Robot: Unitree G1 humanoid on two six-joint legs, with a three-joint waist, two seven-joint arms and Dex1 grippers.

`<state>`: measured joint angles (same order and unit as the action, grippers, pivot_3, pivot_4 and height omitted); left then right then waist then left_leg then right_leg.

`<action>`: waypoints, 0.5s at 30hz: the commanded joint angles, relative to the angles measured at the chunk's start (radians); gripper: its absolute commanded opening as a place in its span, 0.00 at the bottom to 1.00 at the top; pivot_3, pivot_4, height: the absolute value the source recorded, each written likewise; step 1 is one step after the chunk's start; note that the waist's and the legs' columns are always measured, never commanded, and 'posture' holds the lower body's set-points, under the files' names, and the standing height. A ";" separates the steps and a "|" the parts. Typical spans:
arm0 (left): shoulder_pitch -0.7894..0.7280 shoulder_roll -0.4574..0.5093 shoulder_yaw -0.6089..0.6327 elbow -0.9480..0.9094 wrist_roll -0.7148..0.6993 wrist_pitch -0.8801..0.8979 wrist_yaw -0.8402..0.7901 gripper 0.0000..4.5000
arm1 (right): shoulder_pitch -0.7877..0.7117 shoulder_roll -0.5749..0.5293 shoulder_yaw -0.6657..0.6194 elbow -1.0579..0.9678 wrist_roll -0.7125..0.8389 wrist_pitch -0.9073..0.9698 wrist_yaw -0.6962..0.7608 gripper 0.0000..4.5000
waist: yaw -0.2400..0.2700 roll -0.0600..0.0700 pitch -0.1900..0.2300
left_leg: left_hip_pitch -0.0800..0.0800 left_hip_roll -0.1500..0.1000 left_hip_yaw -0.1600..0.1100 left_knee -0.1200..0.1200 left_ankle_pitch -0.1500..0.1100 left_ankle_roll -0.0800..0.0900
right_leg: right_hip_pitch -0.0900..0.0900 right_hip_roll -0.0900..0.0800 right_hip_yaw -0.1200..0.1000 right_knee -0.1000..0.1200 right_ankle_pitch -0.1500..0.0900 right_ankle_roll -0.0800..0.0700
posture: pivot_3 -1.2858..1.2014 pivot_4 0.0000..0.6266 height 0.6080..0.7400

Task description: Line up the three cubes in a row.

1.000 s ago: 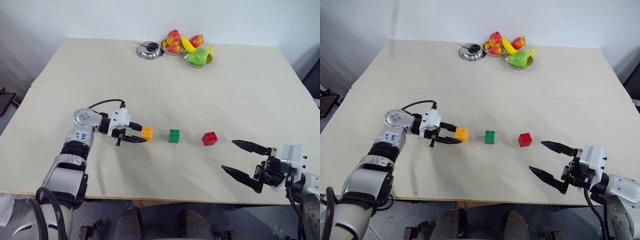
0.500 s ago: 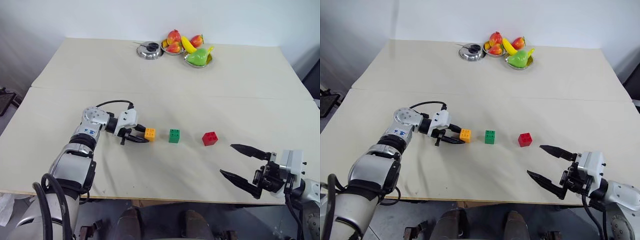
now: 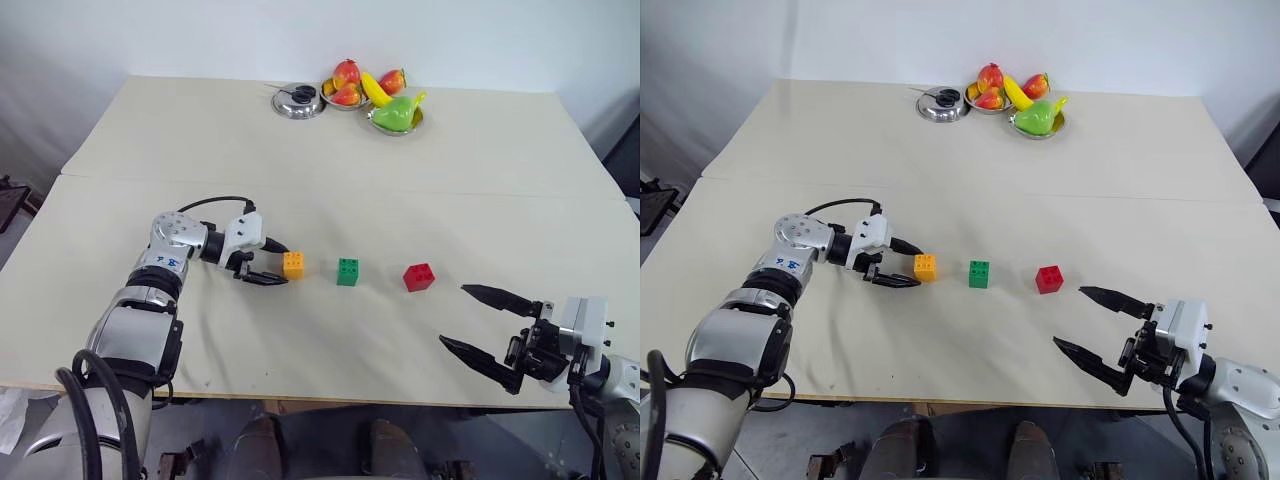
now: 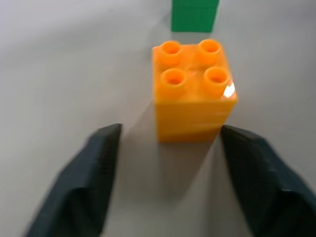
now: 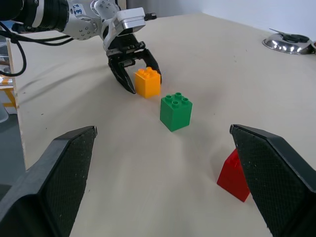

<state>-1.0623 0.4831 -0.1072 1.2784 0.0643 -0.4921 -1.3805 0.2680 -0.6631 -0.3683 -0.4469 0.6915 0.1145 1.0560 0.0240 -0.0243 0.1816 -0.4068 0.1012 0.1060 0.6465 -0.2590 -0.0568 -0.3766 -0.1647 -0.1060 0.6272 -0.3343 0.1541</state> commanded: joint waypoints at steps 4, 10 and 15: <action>0.049 0.092 0.091 -0.070 -0.084 -0.031 -0.116 0.88 | -0.032 -0.011 -0.005 0.018 0.012 -0.007 0.026 1.00 | -0.002 0.000 0.000 | 0.000 0.000 0.000 0.000 0.000 0.000 | 0.000 0.000 0.000 0.000 0.000 0.000 | 0.52 0.24 1.00; 0.312 0.252 0.208 -0.363 -0.242 0.072 -0.181 0.88 | -0.056 -0.077 -0.075 0.193 -0.011 -0.057 0.148 1.00 | -0.010 0.001 0.000 | 0.000 0.000 0.001 -0.001 0.000 0.000 | 0.000 0.000 0.000 0.002 0.000 0.000 | 0.52 0.24 1.00; 0.672 0.351 0.330 -0.735 -0.381 0.245 -0.091 0.88 | -0.071 -0.167 -0.126 0.401 -0.046 -0.110 0.284 1.00 | -0.011 0.002 0.001 | 0.000 0.001 0.001 -0.002 -0.001 0.001 | 0.000 0.000 0.001 0.002 0.000 0.000 | 0.52 0.24 1.00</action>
<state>-0.4413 0.8068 0.1628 0.6717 -0.2537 -0.2890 -1.4942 0.2041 -0.8057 -0.4558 -0.0918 0.6480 0.0406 1.2904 0.0132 -0.0226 0.1828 -0.4064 0.1021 0.1070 0.6450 -0.2596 -0.0561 -0.3767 -0.1647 -0.1050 0.6292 -0.3344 0.1541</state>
